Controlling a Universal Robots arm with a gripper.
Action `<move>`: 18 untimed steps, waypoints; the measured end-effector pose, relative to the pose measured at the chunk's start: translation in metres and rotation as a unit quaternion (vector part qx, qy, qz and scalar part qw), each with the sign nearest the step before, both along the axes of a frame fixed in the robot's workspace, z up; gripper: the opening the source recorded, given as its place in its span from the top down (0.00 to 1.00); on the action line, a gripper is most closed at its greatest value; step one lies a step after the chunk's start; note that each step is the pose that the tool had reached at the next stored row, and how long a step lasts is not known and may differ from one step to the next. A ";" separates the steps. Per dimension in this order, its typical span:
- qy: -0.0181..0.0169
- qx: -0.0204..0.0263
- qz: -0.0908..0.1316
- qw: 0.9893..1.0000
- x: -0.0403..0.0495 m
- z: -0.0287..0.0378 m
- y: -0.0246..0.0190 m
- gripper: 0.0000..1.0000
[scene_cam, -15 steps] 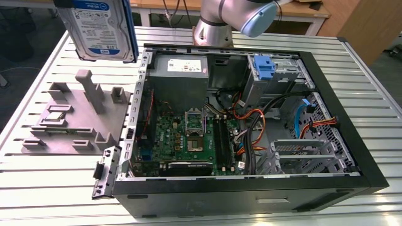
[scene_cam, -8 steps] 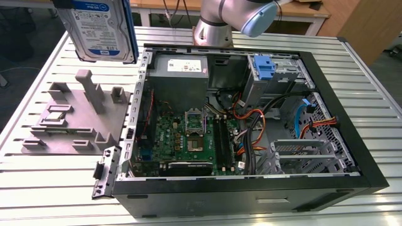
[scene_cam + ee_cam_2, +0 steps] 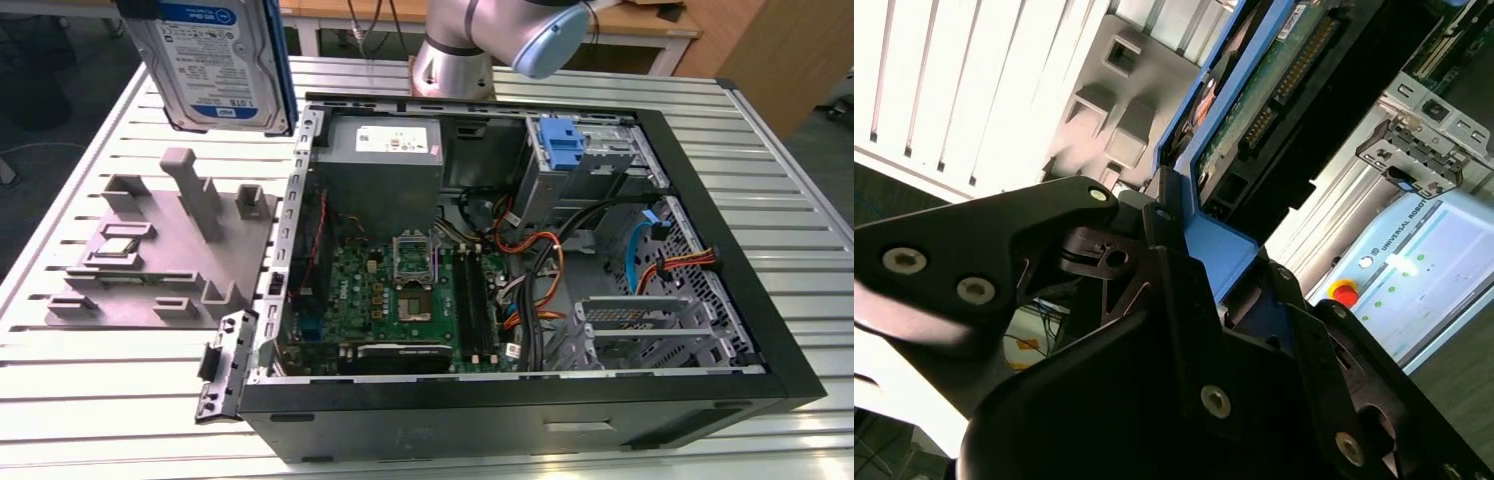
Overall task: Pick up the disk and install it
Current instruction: 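Pick up the disk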
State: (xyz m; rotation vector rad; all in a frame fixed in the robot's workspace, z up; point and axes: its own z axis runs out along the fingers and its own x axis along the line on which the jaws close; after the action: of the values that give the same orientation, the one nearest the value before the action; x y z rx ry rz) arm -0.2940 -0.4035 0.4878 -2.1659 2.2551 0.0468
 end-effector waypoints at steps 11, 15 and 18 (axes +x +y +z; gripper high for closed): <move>0.000 -0.001 0.000 1.000 0.0054 -0.0001 -0.0043 0.63; 0.000 -0.007 0.000 1.000 0.0167 0.0000 -0.0043 0.63; 0.000 -0.008 0.000 1.000 0.0185 -0.0001 -0.0043 0.63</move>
State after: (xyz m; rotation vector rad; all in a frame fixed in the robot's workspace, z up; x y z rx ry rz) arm -0.2755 -0.4078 0.4877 -2.1738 2.2636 0.0284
